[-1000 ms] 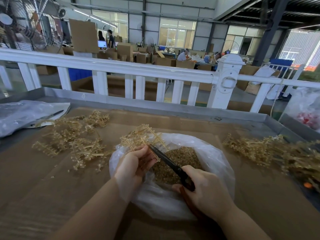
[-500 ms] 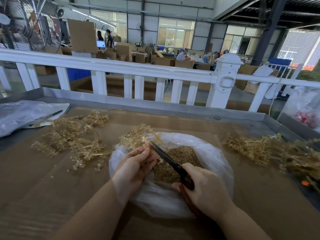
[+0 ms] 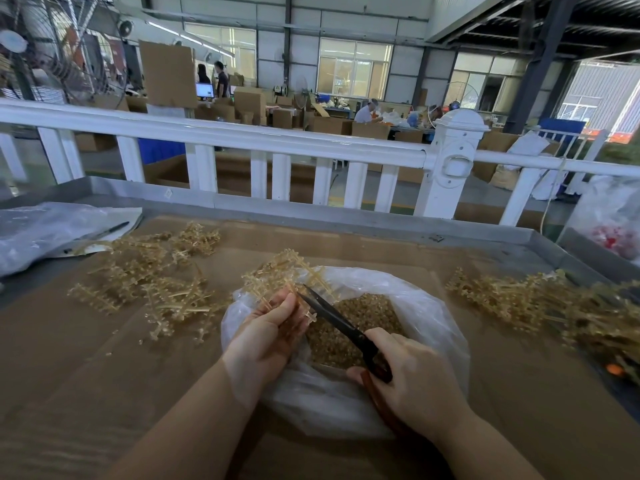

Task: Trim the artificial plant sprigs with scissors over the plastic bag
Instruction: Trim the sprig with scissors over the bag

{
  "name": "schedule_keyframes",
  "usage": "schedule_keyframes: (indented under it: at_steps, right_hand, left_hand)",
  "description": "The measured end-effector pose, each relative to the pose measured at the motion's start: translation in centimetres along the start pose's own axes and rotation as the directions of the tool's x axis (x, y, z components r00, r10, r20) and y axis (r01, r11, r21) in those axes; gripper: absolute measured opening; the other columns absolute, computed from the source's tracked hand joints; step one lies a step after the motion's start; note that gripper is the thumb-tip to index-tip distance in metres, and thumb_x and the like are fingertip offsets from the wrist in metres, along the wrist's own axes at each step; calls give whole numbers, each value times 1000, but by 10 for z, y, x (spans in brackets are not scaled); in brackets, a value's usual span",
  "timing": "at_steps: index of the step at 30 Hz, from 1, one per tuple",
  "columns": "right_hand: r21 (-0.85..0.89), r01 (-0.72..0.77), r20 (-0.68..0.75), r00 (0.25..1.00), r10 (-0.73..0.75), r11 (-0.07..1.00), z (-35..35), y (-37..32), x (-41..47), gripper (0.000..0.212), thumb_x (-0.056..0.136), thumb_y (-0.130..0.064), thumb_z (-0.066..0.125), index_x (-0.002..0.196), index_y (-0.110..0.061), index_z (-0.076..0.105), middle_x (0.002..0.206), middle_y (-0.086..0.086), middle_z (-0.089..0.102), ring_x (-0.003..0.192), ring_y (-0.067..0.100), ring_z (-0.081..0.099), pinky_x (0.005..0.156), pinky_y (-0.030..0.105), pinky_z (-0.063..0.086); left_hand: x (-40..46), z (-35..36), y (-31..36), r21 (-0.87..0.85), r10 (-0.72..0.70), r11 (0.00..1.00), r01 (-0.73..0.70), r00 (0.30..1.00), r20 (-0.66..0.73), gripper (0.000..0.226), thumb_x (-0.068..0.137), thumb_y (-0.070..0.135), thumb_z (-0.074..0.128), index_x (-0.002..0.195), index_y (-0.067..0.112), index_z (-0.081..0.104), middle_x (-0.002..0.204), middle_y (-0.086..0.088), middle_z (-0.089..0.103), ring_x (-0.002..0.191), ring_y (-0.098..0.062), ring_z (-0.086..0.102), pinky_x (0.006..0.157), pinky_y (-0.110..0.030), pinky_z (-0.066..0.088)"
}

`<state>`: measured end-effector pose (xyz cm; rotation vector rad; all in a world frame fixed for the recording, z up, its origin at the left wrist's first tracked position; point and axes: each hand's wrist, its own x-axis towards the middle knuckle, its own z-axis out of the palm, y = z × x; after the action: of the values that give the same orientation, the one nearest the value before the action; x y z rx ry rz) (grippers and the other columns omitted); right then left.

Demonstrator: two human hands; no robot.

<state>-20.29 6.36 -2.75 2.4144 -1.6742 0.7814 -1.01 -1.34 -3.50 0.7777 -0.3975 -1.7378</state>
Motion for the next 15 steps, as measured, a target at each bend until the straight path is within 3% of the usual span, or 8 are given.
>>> schedule_keyframes:
  at_steps: [4, 10, 15]
  right_hand:
    - [0, 1, 16, 1000, -1, 1000, 1, 0, 0, 50, 82, -62, 49, 112, -25, 63, 83, -8, 67, 72, 7, 61, 62, 20, 48]
    - [-32, 21, 40, 999, -20, 999, 2, 2, 2, 52, 81, -66, 41, 106, -26, 62, 77, -9, 64, 68, 8, 58, 57, 15, 36]
    - [-14, 36, 59, 998, -36, 999, 4, 7, 0, 50, 83, -67, 42, 108, -27, 59, 82, -6, 64, 73, 10, 59, 62, 21, 43]
  left_hand:
    - [-2, 0, 0, 0, 0, 1000, 0, 1000, -2, 16, 87, 3, 59, 77, 16, 60, 60, -1, 66, 48, -8, 63, 48, -21, 54]
    - [-3, 4, -2, -8, 56, 998, -57, 997, -49, 19, 85, 0, 60, 72, 15, 60, 59, -2, 67, 49, -9, 64, 47, -20, 53]
    - [-4, 6, -3, 14, 64, 998, -63, 996, -56, 18, 86, -1, 59, 74, 14, 58, 57, -2, 67, 47, -9, 64, 47, -20, 54]
